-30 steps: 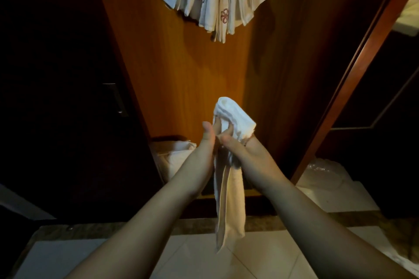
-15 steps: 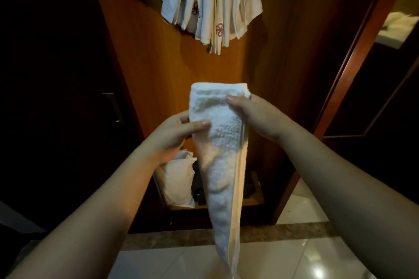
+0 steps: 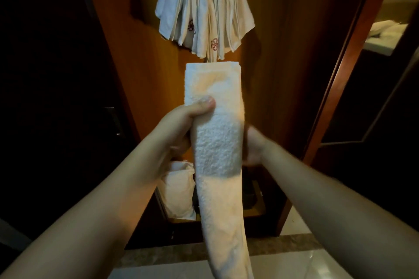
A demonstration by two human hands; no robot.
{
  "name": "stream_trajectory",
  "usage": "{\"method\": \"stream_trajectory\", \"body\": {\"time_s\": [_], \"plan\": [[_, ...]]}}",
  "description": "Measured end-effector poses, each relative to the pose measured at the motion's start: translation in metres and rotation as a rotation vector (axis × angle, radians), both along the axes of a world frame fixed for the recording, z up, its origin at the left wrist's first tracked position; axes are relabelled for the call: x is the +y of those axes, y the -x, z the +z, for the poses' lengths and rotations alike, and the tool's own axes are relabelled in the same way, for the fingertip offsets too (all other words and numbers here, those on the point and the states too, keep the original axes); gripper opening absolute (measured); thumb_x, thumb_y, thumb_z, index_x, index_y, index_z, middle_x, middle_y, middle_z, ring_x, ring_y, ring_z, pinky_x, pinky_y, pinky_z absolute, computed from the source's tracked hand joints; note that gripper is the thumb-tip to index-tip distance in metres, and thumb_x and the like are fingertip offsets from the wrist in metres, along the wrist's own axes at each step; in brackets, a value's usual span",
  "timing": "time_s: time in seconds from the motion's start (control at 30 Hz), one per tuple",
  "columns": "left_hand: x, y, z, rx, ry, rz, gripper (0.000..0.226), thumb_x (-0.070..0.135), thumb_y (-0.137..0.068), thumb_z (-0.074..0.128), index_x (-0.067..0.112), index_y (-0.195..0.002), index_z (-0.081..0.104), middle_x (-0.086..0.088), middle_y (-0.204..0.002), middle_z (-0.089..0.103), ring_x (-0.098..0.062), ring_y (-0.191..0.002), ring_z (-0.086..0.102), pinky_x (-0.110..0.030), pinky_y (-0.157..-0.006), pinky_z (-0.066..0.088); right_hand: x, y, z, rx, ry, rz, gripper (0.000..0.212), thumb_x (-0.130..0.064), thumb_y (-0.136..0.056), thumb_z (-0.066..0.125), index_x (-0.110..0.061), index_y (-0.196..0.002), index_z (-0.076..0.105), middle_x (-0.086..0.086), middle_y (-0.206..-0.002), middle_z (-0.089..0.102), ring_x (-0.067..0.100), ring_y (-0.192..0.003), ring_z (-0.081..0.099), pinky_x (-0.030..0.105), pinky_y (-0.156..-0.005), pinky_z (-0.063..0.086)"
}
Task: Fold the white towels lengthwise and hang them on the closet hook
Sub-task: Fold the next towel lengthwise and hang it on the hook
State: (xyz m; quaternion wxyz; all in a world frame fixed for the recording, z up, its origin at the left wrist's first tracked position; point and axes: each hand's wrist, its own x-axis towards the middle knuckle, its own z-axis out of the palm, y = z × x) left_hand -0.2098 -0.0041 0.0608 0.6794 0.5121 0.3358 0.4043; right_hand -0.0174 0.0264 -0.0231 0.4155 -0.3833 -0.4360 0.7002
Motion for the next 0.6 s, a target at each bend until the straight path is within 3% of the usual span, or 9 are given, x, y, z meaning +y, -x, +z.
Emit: {"method": "stream_trajectory", "body": {"time_s": [0.07, 0.2, 0.3, 0.37, 0.43, 0.47, 0.6], "plan": [[0.007, -0.001, 0.011, 0.005, 0.033, 0.09, 0.026, 0.024, -0.095, 0.065, 0.009, -0.115, 0.065, -0.011, -0.099, 0.076, -0.029, -0.091, 0.074, -0.042, -0.071, 0.062, -0.008, 0.006, -0.038, -0.042, 0.087, 0.016, 0.052, -0.058, -0.094, 0.057, -0.019, -0.127, 0.069, 0.016, -0.135, 0.063, 0.032, -0.122, 0.063, 0.052, -0.107, 0.046], [0.023, 0.008, 0.027, -0.038, 0.112, 0.254, 0.031, 0.022, -0.089, 0.072, 0.011, -0.115, 0.06, -0.012, -0.093, 0.077, -0.033, -0.085, 0.075, -0.056, -0.07, 0.061, -0.028, 0.009, -0.056, 0.002, 0.11, -0.004, 0.083, -0.08, -0.088, 0.029, -0.023, -0.14, 0.059, 0.008, -0.137, 0.063, 0.023, -0.128, 0.059, 0.043, -0.109, 0.043], [0.035, 0.016, 0.034, -0.063, 0.115, 0.314, 0.042, 0.019, -0.085, 0.076, 0.013, -0.121, 0.057, -0.015, -0.097, 0.076, -0.037, -0.086, 0.074, -0.063, -0.074, 0.058, -0.038, 0.017, -0.06, -0.032, -0.009, -0.156, 0.09, -0.083, -0.071, 0.055, -0.031, -0.145, 0.049, -0.001, -0.136, 0.064, 0.019, -0.129, 0.057, 0.042, -0.111, 0.042], [0.041, 0.019, 0.037, -0.071, 0.1, 0.332, 0.042, 0.018, -0.084, 0.077, 0.015, -0.12, 0.056, -0.015, -0.096, 0.076, -0.038, -0.085, 0.074, -0.065, -0.072, 0.057, -0.042, 0.023, -0.065, -0.086, -0.099, -0.271, 0.1, -0.086, -0.055, 0.07, -0.035, -0.138, 0.05, -0.004, -0.125, 0.067, 0.014, -0.118, 0.061, 0.038, -0.101, 0.049], [0.045, 0.02, 0.039, -0.089, 0.085, 0.327, 0.036, 0.018, -0.086, 0.074, 0.015, -0.117, 0.056, -0.015, -0.095, 0.076, -0.038, -0.085, 0.074, -0.065, -0.071, 0.057, -0.043, 0.027, -0.07, -0.121, -0.218, -0.36, 0.09, -0.083, -0.048, 0.077, -0.041, -0.123, 0.048, -0.005, -0.116, 0.065, 0.007, -0.102, 0.067, 0.024, -0.082, 0.055], [0.046, 0.02, 0.04, -0.095, 0.074, 0.324, 0.033, 0.018, -0.088, 0.073, 0.015, -0.117, 0.057, -0.015, -0.096, 0.076, -0.038, -0.086, 0.074, -0.065, -0.072, 0.057, -0.044, 0.028, -0.072, -0.154, -0.276, -0.378, 0.079, -0.08, -0.052, 0.079, -0.046, -0.116, 0.048, -0.003, -0.118, 0.064, 0.005, -0.1, 0.068, 0.023, -0.079, 0.056], [0.051, 0.02, 0.043, -0.114, 0.037, 0.285, 0.032, 0.017, -0.09, 0.07, 0.016, -0.119, 0.056, -0.014, -0.099, 0.076, -0.037, -0.091, 0.074, -0.066, -0.077, 0.056, -0.043, 0.031, -0.065, -0.367, -0.384, -0.349, 0.048, -0.073, -0.068, 0.076, -0.055, -0.105, 0.052, -0.011, -0.122, 0.061, 0.007, -0.107, 0.066, 0.04, -0.093, 0.057]]}}
